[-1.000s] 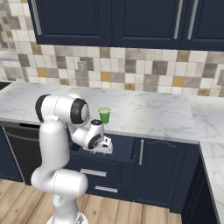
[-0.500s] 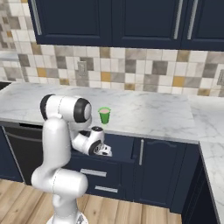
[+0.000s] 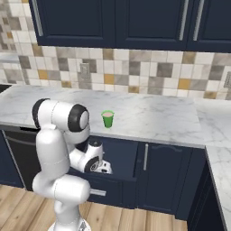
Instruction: Pick up the straw from the right drawer and put it inside the smoothie cup.
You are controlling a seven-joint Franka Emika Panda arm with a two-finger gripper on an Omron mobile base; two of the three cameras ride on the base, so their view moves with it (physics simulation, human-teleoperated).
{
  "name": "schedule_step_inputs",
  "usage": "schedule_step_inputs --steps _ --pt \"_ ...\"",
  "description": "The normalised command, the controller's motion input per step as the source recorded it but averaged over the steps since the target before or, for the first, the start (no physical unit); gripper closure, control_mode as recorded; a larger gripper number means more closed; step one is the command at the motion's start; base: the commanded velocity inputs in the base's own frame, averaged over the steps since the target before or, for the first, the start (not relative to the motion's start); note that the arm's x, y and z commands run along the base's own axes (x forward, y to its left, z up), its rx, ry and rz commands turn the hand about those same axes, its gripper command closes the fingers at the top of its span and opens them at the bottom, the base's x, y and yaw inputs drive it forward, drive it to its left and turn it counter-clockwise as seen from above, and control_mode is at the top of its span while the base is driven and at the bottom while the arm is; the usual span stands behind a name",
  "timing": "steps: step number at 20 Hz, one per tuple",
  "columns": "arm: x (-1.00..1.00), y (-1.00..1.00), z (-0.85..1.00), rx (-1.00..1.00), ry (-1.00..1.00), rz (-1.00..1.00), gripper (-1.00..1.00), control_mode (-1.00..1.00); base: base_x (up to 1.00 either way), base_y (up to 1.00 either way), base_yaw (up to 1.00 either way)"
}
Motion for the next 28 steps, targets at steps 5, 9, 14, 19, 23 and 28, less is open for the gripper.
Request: schedule_step_inputs --steps 5,9,14,19,23,28 --pt "-0.85 0.0 0.14 0.0 -0.03 0.07 -1.0 -1.0 0.0 0.0 0.0" --pt "-0.44 0.08 0.32 0.0 -0.03 0.04 -1.0 -1.0 0.0 0.0 0.0" --pt "-0.04 0.03 0.37 0.0 -0.01 0.01 -1.0 -1.0 0.0 0.0 0.0" --pt "0.05 0.07 0.2 0.0 0.0 0.0 -1.0 -1.0 0.0 0.0 0.0" --pt "0.28 0.08 0.01 0.0 0.0 0.0 -1.0 -1.0 0.0 0.0 0.0" --pt "0.33 0.15 0.0 0.0 0.0 0.0 -1.0 -1.0 0.0 0.0 0.0"
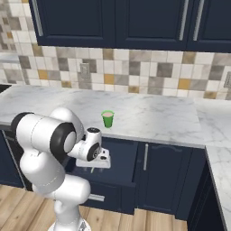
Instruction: Pick up the straw from the right drawer and put it inside the smoothie cup.
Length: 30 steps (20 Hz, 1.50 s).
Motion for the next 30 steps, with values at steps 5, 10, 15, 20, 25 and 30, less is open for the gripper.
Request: schedule_step_inputs --steps 5,10,15,20,25,30 --pt "0.3 0.17 0.0 0.0 0.0 0.0 -1.0 -1.0 0.0 0.0 0.0" --pt "0.12 0.13 -0.02 0.0 0.0 0.0 -1.0 -1.0 0.0 0.0 0.0" --pt "0.06 0.01 -0.14 0.0 -0.03 0.0 -1.0 -1.0 0.0 0.0 0.0" --pt "0.12 0.0 -0.25 0.0 -0.1 0.0 -1.0 -1.0 0.0 0.0 0.0" --pt "0.14 0.0 -0.27 0.0 -0.1 0.0 -1.0 -1.0 0.0 0.0 0.0" --pt "0.16 0.04 -0.2 0.0 -0.05 0.0 -1.0 -1.0 0.0 0.0 0.0"
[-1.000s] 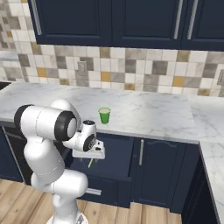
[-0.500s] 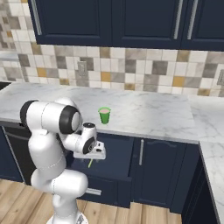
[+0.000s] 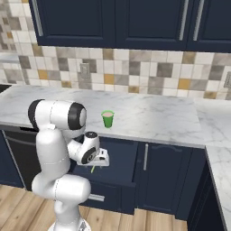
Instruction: Pick up the straw from the right drawer and put it inside the smoothie cup.
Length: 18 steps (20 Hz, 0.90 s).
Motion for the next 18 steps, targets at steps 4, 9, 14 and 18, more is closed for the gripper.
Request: schedule_step_inputs --steps 4,9,14,18 --pt "0.23 0.09 -0.07 0.0 -0.02 0.0 -1.0 -1.0 0.0 0.0 0.0" --pt "0.26 0.03 -0.12 0.0 -0.01 0.0 -1.0 -1.0 0.0 0.0 0.0" --pt "0.29 0.0 -0.12 0.0 -0.01 0.0 -1.0 -1.0 0.0 0.0 0.0" --pt "0.34 0.0 -0.09 0.0 0.0 0.0 -1.0 -1.0 0.0 0.0 0.0"
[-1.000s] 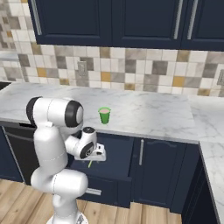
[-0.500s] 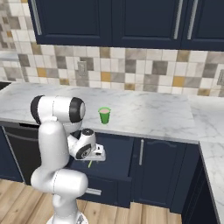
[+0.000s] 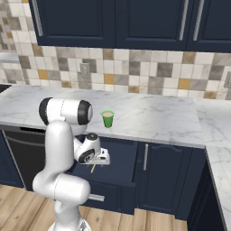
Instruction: Pick up the straw from the right drawer and put it inside the smoothie cup.
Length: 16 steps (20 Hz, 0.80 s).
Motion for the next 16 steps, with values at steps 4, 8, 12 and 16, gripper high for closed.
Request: schedule_step_inputs --steps 4,8,12,16 --pt "0.28 0.0 -0.14 0.0 0.0 0.0 -1.0 -1.0 0.0 0.0 0.0" --pt "0.24 0.0 -0.16 0.0 0.0 0.0 -1.0 -1.0 0.0 0.0 0.0" --pt "0.25 0.0 -0.14 0.0 0.0 0.0 -1.0 -1.0 0.0 0.0 0.0" --pt "0.26 0.0 -0.12 0.0 0.0 0.0 -1.0 -1.0 0.0 0.0 0.0"
